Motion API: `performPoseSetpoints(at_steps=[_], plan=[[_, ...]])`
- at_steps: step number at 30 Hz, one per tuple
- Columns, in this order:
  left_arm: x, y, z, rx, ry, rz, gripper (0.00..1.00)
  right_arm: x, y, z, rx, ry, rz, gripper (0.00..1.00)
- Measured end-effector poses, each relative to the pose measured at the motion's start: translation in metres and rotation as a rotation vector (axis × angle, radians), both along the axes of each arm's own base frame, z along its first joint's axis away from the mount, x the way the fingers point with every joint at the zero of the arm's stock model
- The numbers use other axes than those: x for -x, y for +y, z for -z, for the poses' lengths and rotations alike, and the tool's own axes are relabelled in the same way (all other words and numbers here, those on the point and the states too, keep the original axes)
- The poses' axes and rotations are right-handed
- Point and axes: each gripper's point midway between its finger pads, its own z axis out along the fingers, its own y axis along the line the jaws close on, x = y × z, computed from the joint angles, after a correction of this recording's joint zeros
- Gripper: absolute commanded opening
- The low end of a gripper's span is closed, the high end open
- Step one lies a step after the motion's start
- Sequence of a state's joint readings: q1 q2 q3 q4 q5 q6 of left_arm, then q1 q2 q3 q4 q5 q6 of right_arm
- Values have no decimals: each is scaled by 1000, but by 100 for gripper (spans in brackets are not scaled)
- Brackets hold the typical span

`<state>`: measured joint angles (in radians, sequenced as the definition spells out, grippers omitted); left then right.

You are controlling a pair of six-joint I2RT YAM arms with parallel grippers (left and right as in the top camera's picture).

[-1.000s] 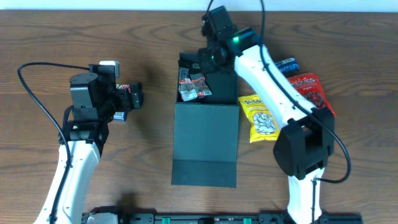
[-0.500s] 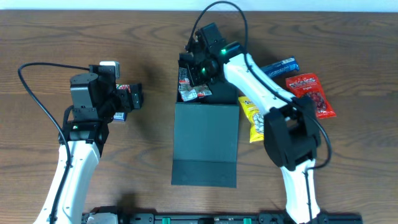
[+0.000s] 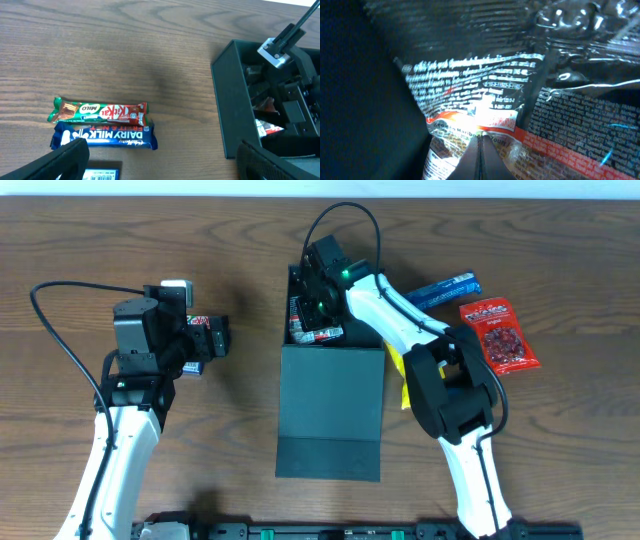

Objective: Pack container
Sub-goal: 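Press the Haribo bag down inside the box with the right gripper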

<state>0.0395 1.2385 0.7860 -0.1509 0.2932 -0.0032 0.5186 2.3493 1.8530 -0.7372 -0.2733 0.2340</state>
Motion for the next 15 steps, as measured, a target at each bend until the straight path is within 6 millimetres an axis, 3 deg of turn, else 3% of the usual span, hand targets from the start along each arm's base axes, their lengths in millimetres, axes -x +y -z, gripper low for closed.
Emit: performPoseSetpoints(at_steps=[4, 11, 15], plan=[[0, 0, 0, 0, 2, 0, 95, -6, 0, -7, 14, -18, 17, 1], [0, 0, 0, 0, 3, 0, 95, -40, 11, -49, -20, -138, 61, 2], [1, 0, 1, 0, 7, 0, 95, -47, 7, -49, -3, -159, 98, 2]])
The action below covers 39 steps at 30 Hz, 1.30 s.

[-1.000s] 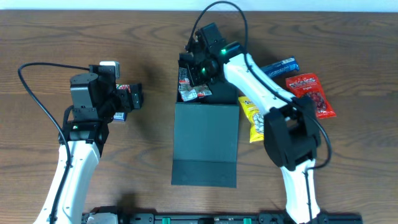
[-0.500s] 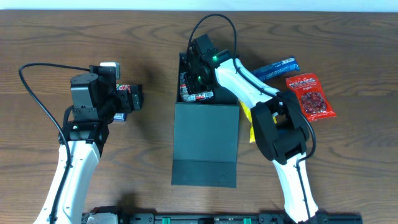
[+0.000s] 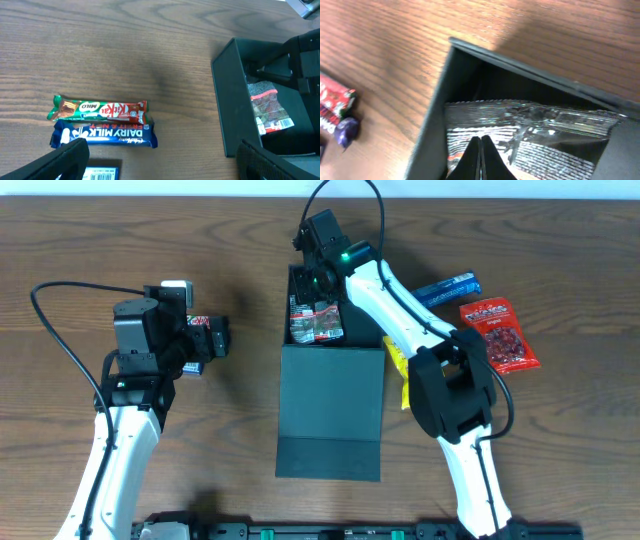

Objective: Pack container
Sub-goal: 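Press the Haribo bag down inside the box with the right gripper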

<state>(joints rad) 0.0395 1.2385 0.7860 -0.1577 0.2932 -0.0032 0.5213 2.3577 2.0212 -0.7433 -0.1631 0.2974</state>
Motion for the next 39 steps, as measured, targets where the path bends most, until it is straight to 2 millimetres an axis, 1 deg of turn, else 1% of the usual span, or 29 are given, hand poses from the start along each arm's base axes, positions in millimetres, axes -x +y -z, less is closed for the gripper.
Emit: performPoseSetpoints(at_steps=[5, 7, 10, 15, 20, 27, 32, 33, 34, 35, 37, 38, 39], plan=[[0, 0, 0, 0, 3, 0, 95, -8, 3, 3, -6, -28, 13, 2], [0, 0, 1, 0, 3, 0, 95, -9, 5, 8, -5, -31, 12, 2], [0, 0, 1, 0, 3, 0, 95, -9, 8, 22, 5, -22, 10, 2], [0, 0, 1, 0, 3, 0, 96, -10, 9, 40, 13, -10, 12, 2], [0, 0, 1, 0, 3, 0, 95, -13, 9, 39, 12, -21, 21, 2], [0, 0, 1, 0, 3, 0, 95, -18, -2, 42, 41, -15, 142, 2], [0, 0, 1, 0, 3, 0, 95, -8, -9, 43, 62, 31, 158, 2], [0, 0, 1, 0, 3, 0, 95, -7, -10, 40, 65, 32, 155, 2], [0, 0, 1, 0, 3, 0, 95, -5, -12, 29, 69, 24, 142, 1], [0, 0, 1, 0, 3, 0, 95, -2, -15, 12, 75, 14, 122, 1], [1, 0, 1, 0, 4, 1, 95, 4, -22, -23, 76, -16, 93, 1], [1, 0, 1, 0, 4, 0, 95, 7, -30, -45, 77, -34, 87, 1], [1, 0, 1, 0, 3, 0, 95, 10, -41, -72, 74, -59, 92, 1]])
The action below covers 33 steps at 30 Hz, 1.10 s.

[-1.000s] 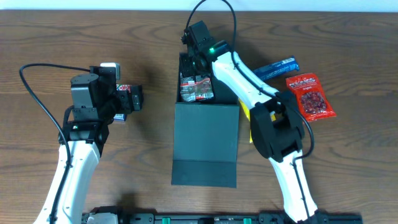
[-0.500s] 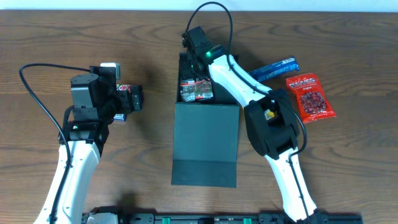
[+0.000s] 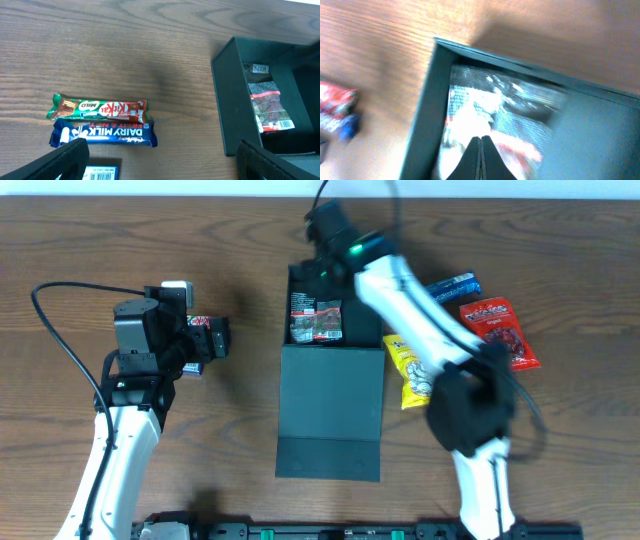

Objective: Pack container
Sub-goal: 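Press the Haribo bag down inside the box with the right gripper, then move the right gripper to the red Hacks bag and grasp it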

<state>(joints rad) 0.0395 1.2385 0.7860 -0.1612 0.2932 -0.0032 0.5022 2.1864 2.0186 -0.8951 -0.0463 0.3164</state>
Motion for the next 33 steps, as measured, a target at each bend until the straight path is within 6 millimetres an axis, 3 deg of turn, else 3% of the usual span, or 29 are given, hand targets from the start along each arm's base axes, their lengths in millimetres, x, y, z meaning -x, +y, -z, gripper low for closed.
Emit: performPoseSetpoints(at_steps=[3, 4, 6, 9, 12, 14, 15, 16, 19, 25, 33], plan=[[0, 0, 0, 0, 0, 1, 95, 7, -54, -79, 7, -94, 50, 1], [0, 0, 0, 0, 0, 0, 95, 11, -84, -101, 30, -112, 90, 1], [0, 0, 0, 0, 1, 0, 95, 20, -150, -121, 95, -102, 197, 1], [0, 0, 0, 0, 0, 0, 95, 35, -221, -106, 184, 15, 331, 2], [0, 0, 0, 0, 0, 0, 95, 46, -280, -77, 262, 129, 477, 11], [0, 0, 0, 0, 0, 0, 95, 51, -307, -62, 289, 172, 554, 20], [0, 0, 0, 0, 0, 0, 95, 54, -318, -54, 303, 189, 577, 34], [0, 0, 0, 0, 0, 0, 95, 57, -324, -45, 315, 206, 597, 56], [0, 0, 0, 0, 0, 0, 95, 68, -331, -11, 369, 259, 611, 80], [0, 0, 0, 0, 2, 0, 95, 92, -340, 54, 458, 323, 610, 83], [1, 0, 1, 0, 6, 0, 95, 88, -347, 80, 492, 271, 609, 87]])
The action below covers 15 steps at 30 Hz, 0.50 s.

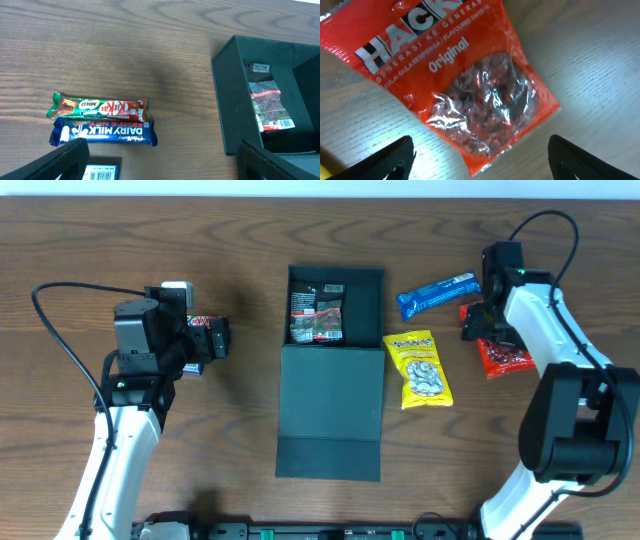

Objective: Pack container
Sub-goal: 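Move the right gripper to the red Hacks bag and grasp it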

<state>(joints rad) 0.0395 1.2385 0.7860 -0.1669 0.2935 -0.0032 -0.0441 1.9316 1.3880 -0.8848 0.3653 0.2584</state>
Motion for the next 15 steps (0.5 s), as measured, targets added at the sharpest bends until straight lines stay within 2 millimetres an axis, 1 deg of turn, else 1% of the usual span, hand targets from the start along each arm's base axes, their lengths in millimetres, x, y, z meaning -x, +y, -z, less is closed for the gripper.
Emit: performPoseSetpoints(at_steps=[5, 8, 9, 11, 13, 14, 15], plan=[[0, 0, 0, 0, 1, 0, 95, -7, -1, 9, 16, -13, -51, 87], [0, 0, 0, 0, 1, 0, 95, -8, -3, 23, 27, 20, -87, 85], [0, 0, 0, 0, 1, 0, 95, -8, -4, 28, 32, 38, -96, 81], [0, 0, 0, 0, 1, 0, 95, -4, -5, 39, 39, 72, -107, 67], [0, 0, 0, 0, 1, 0, 95, -3, -7, 44, 54, 89, -111, 50], [0, 0, 0, 0, 1, 0, 95, -3, -8, 44, 60, 93, -120, 42], [0, 0, 0, 0, 1, 0, 95, -4, -10, 43, 73, 90, -115, 33]])
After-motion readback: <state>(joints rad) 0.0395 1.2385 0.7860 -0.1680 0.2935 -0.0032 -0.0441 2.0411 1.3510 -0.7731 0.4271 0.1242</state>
